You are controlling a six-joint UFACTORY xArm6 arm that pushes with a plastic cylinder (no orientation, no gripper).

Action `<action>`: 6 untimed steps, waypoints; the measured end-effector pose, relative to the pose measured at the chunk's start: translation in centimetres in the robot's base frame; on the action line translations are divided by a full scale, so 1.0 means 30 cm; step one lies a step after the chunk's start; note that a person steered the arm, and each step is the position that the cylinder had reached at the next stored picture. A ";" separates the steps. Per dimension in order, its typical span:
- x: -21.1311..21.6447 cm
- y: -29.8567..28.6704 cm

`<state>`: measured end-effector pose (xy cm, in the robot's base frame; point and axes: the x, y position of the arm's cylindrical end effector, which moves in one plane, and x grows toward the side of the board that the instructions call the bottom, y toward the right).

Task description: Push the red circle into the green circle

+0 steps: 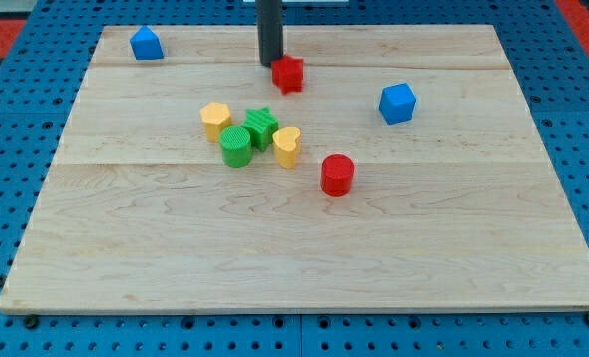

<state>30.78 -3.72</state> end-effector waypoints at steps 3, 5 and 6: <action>0.526 0.450; 0.536 0.019; 0.488 0.022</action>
